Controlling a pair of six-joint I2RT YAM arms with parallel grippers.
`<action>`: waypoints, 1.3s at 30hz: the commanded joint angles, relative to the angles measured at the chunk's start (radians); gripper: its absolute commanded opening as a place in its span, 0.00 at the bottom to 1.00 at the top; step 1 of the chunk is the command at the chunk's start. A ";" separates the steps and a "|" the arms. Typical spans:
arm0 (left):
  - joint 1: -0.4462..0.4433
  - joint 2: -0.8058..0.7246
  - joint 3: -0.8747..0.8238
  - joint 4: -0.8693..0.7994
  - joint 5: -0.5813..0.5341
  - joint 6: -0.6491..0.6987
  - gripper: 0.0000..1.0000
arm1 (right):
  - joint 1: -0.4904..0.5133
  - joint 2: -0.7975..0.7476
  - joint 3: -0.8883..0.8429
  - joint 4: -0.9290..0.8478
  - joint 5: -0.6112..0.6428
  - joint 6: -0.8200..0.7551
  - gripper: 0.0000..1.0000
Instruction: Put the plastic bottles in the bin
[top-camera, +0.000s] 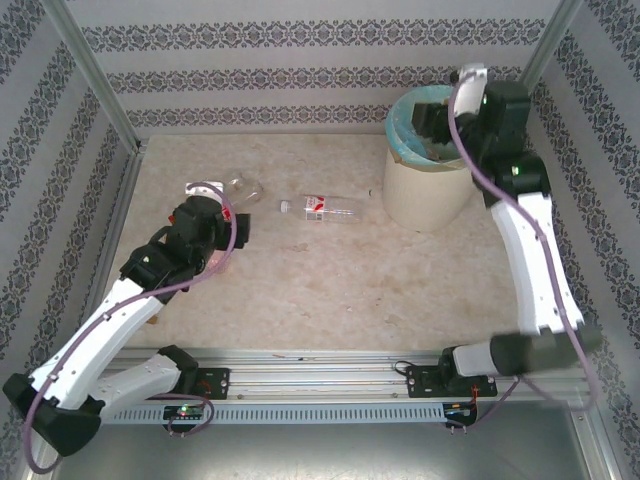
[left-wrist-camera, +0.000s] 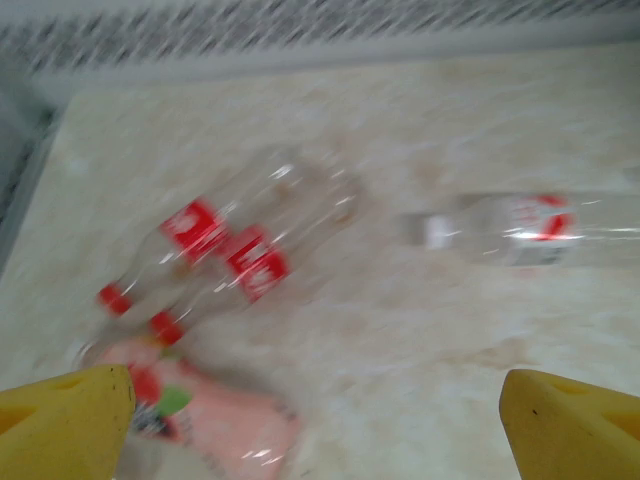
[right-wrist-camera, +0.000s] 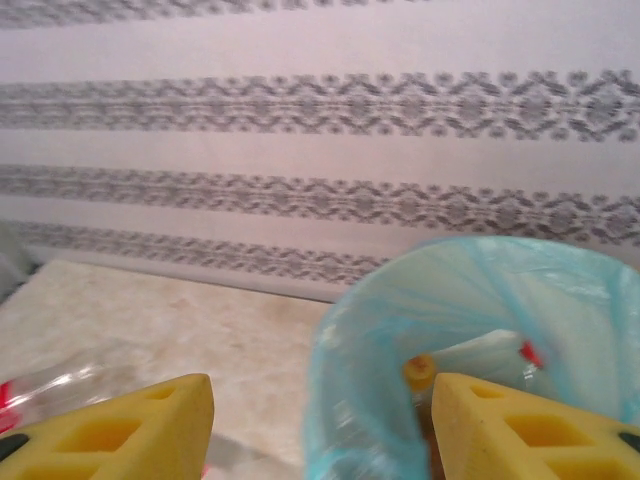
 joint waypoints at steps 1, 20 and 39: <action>0.129 0.010 0.010 -0.173 0.101 -0.090 0.94 | 0.087 -0.090 -0.176 0.116 0.067 0.034 0.61; 0.795 0.172 -0.245 -0.111 0.458 -0.171 0.95 | 0.316 -0.212 -0.504 0.205 0.051 0.104 0.66; 0.816 0.367 -0.288 -0.061 0.465 -0.097 0.87 | 0.298 -0.222 -0.597 0.243 0.029 0.110 0.69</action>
